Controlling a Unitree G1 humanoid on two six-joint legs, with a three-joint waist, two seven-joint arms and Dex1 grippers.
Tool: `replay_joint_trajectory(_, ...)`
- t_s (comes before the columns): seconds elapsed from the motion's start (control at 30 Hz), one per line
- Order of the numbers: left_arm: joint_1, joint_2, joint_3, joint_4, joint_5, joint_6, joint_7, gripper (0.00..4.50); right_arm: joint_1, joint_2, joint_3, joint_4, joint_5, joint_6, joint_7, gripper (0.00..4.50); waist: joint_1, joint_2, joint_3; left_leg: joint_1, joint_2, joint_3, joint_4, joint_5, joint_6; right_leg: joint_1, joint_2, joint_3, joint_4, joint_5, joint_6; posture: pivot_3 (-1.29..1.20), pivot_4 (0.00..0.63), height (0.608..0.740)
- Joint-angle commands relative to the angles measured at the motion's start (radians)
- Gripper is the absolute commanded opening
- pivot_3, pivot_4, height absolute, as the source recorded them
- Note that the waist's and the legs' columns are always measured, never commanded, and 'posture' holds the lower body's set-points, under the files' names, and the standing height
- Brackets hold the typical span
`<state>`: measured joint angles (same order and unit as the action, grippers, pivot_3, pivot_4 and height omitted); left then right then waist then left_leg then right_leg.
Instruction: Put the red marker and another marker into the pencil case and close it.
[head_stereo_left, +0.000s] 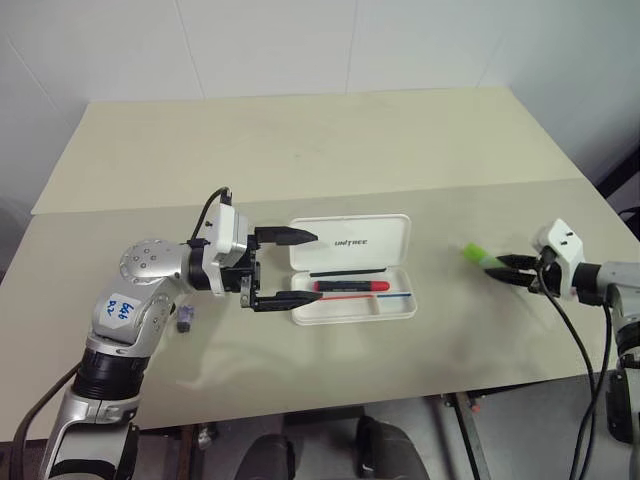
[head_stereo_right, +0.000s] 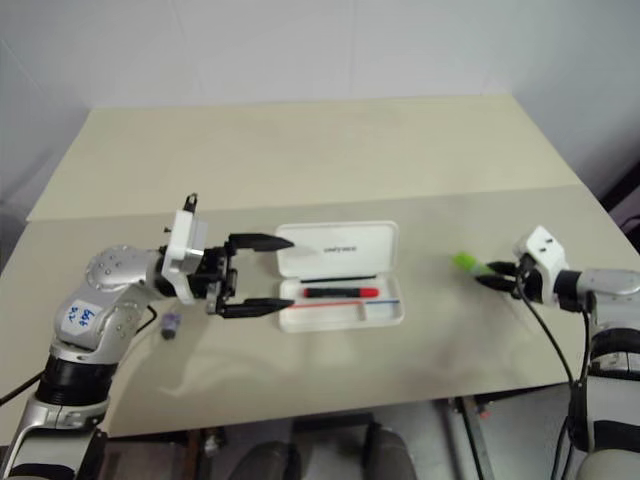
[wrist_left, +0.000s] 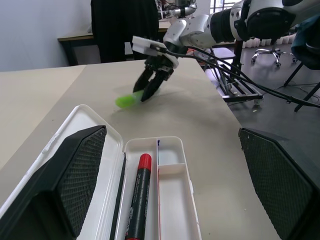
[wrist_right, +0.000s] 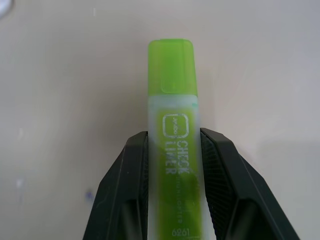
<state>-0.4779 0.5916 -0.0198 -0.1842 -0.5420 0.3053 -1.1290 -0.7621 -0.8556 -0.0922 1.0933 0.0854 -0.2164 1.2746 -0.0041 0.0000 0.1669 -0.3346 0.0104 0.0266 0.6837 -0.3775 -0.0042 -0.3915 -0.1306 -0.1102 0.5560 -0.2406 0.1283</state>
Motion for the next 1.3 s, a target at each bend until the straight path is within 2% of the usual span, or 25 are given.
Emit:
replay_joint_trajectory(0.03, 0.016, 0.008, 0.021, -0.01, 0.004, -0.026, -0.004, 4.5, -0.04, -0.014, -0.043, -0.102, 0.06, 0.012, 0.03, 1.09, 0.0, 0.0, 0.0, 0.0, 0.0, 0.0, 0.0, 0.0, 0.0, 0.0, 0.0, 0.0, 0.0, 0.0, 0.0, 0.0, 0.15, 0.74)
replay_joint_trajectory(0.23, 0.054, 0.034, 0.053, -0.005, 0.009, -0.047, 0.002, 4.5, 0.016, 0.008, -0.042, -0.404, 0.16, 0.136, 0.104, 1.09, 0.005, 0.0, 0.0, -0.001, 0.0, -0.001, 0.0, 0.0, 0.0, 0.0, 0.0, -0.001, 0.0, 0.0, 0.0, 0.0, 0.15, 0.74)
replay_joint_trajectory(0.37, 0.099, 0.068, 0.092, -0.007, 0.019, -0.061, 0.001, 4.5, 0.121, 0.027, -0.016, -0.753, 0.264, 0.327, 0.123, 1.09, 0.006, 0.0, 0.0, -0.001, 0.0, -0.002, -0.001, -0.001, -0.001, -0.001, 0.0, -0.003, 0.0, 0.0, 0.0, 0.0, 0.15, 0.74)
replay_joint_trajectory(0.53, 0.163, 0.105, 0.144, -0.017, 0.018, -0.071, 0.01, 4.5, 0.232, 0.053, 0.035, -1.096, 0.362, 0.532, 0.08, 1.09, 0.008, 0.001, 0.0, -0.001, 0.0, -0.002, -0.001, -0.001, -0.001, -0.001, -0.001, -0.004, 0.001, 0.0, 0.0, 0.0, 0.15, 0.74)
replay_joint_trajectory(0.67, 0.2, 0.119, 0.172, -0.03, 0.016, -0.072, 0.027, 4.5, 0.272, 0.083, 0.075, -1.232, 0.398, 0.617, 0.043, 1.09, 0.014, 0.0, 0.0, -0.001, 0.0, -0.002, -0.001, -0.002, -0.001, -0.001, -0.001, -0.004, 0.001, 0.0, 0.0, 0.0, 0.15, 0.74)
replay_joint_trajectory(0.87, 0.22, 0.116, 0.182, -0.045, 0.018, -0.069, 0.053, 4.5, 0.271, 0.148, 0.194, -1.264, 0.336, 0.599, 0.01, 1.09, 0.021, 0.0, 0.0, -0.001, 0.001, -0.002, -0.001, -0.002, -0.001, -0.002, 0.0, -0.004, 0.001, 0.0, -0.001, 0.0, 0.15, 0.74)
replay_joint_trajectory(1.07, 0.22, 0.111, 0.172, -0.06, 0.013, -0.06, 0.074, 4.5, 0.223, 0.215, 0.343, -1.179, 0.209, 0.49, 0.02, 1.09, 0.023, 0.0, 0.0, -0.001, 0.0, -0.001, -0.001, -0.002, 0.0, -0.002, 0.0, -0.004, 0.002, 0.0, -0.001, 0.0, 0.15, 0.74)
replay_joint_trajectory(1.3, 0.233, 0.11, 0.173, -0.089, 0.003, -0.044, 0.094, 4.5, 0.157, 0.278, 0.433, -1.091, 0.129, 0.444, 0.036, 1.09, 0.023, 0.0, 0.0, -0.001, 0.0, -0.001, -0.001, -0.003, 0.0, -0.003, 0.0, -0.006, 0.002, 0.0, -0.002, 0.0, 0.15, 0.74)
